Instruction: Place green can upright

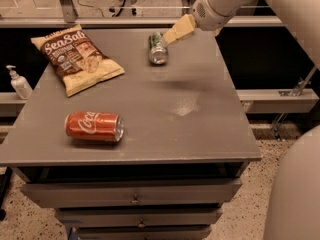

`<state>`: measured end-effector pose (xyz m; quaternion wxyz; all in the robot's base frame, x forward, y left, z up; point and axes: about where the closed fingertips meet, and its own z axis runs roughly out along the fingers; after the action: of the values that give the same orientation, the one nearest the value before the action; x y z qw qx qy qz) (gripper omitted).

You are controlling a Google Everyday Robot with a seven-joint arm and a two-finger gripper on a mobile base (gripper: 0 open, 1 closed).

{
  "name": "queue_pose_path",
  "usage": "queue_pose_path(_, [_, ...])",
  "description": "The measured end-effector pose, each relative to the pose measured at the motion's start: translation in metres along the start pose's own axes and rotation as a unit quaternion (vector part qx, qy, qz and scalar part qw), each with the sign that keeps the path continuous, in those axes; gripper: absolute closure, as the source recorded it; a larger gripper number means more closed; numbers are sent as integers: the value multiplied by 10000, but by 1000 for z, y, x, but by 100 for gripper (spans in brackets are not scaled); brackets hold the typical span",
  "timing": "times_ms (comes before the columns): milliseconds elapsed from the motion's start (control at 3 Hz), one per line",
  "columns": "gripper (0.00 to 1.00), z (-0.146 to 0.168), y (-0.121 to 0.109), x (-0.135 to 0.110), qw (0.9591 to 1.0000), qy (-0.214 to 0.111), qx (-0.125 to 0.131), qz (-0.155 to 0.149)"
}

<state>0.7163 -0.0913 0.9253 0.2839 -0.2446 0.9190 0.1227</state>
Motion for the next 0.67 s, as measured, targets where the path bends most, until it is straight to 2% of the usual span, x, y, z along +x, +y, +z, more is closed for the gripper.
queue_pose_path(333, [0, 0, 0, 0, 10000, 1, -1, -1])
queue_pose_path(667, [0, -2, -2, 1, 9997, -32, 24, 242])
